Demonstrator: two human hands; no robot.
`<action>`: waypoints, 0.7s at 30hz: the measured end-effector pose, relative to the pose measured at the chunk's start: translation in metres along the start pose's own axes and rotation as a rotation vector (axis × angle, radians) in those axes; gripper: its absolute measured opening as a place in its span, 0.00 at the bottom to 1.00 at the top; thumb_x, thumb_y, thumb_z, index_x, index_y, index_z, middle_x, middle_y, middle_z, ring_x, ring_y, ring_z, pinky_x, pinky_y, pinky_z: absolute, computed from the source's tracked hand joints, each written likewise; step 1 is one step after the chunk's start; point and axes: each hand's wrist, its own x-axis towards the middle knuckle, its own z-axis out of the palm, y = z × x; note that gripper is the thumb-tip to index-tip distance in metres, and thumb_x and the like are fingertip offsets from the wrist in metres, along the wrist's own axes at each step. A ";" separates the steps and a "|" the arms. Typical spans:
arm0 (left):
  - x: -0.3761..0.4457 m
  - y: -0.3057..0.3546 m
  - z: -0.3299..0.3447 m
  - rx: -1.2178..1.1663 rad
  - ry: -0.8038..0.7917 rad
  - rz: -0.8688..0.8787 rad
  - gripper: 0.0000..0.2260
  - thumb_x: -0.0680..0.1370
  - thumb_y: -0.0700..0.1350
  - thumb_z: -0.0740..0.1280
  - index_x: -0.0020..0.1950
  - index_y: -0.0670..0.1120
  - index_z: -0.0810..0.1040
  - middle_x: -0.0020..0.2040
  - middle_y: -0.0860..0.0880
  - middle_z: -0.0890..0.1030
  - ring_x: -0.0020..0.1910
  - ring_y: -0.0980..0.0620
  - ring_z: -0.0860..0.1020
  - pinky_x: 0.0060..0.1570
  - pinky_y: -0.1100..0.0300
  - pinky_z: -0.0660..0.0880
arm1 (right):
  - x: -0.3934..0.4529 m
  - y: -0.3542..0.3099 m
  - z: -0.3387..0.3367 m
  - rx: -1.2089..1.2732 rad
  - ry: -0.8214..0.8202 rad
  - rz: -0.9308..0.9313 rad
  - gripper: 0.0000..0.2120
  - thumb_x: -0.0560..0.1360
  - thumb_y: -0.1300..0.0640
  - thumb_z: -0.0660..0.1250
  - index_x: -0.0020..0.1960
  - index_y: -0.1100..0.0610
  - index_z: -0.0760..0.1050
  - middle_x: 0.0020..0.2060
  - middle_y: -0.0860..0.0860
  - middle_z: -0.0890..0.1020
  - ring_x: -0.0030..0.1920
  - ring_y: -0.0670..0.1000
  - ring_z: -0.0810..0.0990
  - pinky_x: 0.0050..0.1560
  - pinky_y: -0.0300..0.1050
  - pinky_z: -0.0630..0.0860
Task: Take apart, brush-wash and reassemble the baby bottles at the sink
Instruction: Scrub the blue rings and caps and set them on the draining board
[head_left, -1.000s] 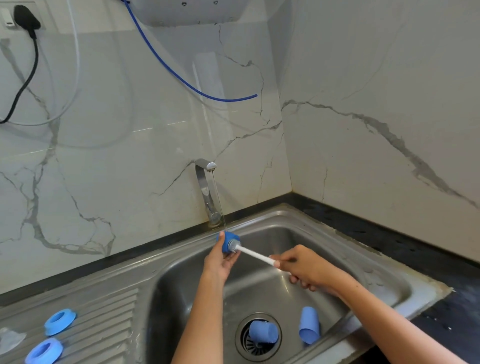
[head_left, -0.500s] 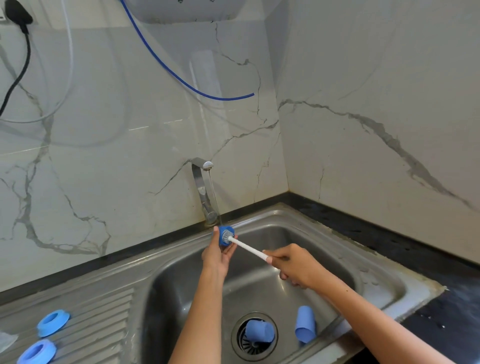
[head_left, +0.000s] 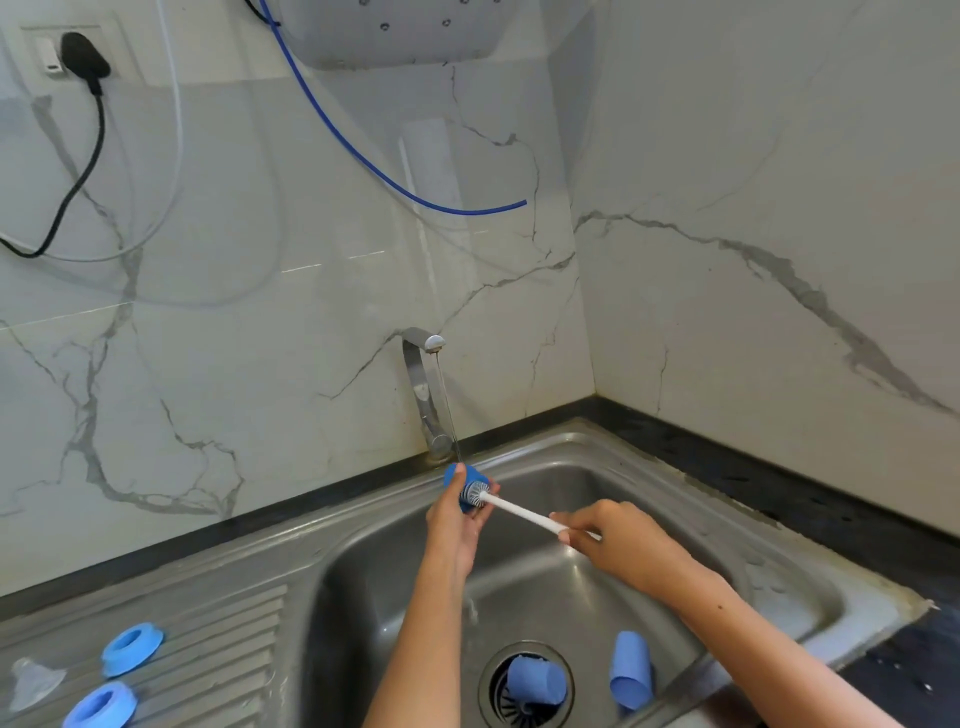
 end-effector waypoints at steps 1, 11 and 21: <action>0.001 0.001 0.001 -0.047 -0.014 -0.014 0.07 0.78 0.41 0.66 0.52 0.38 0.74 0.58 0.35 0.73 0.55 0.39 0.78 0.44 0.48 0.81 | -0.001 -0.002 0.002 0.057 0.011 0.021 0.15 0.80 0.48 0.62 0.65 0.44 0.76 0.48 0.41 0.83 0.42 0.44 0.80 0.42 0.38 0.77; 0.011 0.006 -0.006 -0.244 0.119 0.060 0.20 0.79 0.44 0.65 0.68 0.37 0.68 0.49 0.41 0.75 0.45 0.46 0.78 0.56 0.47 0.74 | -0.007 -0.006 -0.002 -0.019 0.042 0.003 0.14 0.79 0.44 0.61 0.63 0.38 0.76 0.56 0.39 0.81 0.47 0.46 0.81 0.48 0.44 0.80; 0.004 0.012 -0.010 -0.123 0.143 0.084 0.11 0.78 0.44 0.66 0.57 0.40 0.73 0.60 0.39 0.73 0.61 0.42 0.74 0.59 0.48 0.73 | -0.015 0.002 -0.024 0.185 0.011 0.019 0.11 0.79 0.50 0.64 0.60 0.44 0.80 0.20 0.32 0.73 0.22 0.40 0.70 0.27 0.31 0.64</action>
